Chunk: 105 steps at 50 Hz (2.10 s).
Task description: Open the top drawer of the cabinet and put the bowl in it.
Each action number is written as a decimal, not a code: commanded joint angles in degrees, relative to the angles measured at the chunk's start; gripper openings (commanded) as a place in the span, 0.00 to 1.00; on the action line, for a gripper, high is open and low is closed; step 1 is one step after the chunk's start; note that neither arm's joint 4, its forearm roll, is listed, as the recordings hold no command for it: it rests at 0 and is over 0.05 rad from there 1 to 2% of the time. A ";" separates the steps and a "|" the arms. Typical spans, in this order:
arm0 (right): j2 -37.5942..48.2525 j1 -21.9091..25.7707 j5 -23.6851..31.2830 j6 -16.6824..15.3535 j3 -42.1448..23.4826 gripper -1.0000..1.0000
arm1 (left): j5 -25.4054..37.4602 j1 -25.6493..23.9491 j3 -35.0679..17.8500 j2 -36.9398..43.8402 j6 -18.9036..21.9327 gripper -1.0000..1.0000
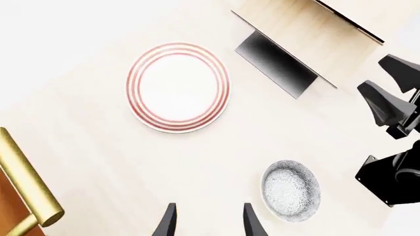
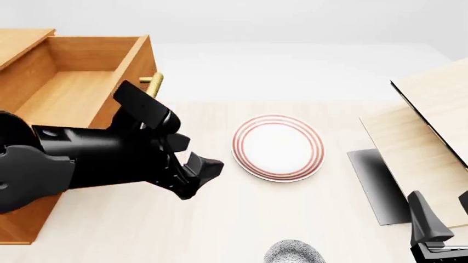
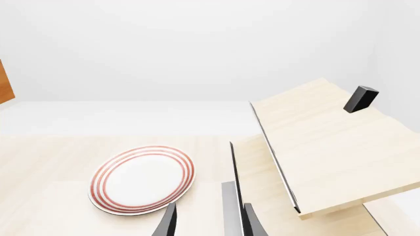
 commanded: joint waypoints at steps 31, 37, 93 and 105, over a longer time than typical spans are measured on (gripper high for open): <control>-0.05 -0.02 0.02 -0.01 0.03 1.00 | -20.27 -6.01 10.68 10.77 -8.08 1.00; -0.05 -0.02 0.02 -0.01 0.03 1.00 | -20.88 -8.51 8.60 15.78 -10.21 1.00; -0.06 -0.02 0.02 -0.01 0.03 1.00 | -24.82 -14.48 3.84 33.03 -16.83 1.00; -0.04 0.00 0.02 -0.01 0.03 1.00 | -26.66 -14.60 4.42 34.25 -17.45 1.00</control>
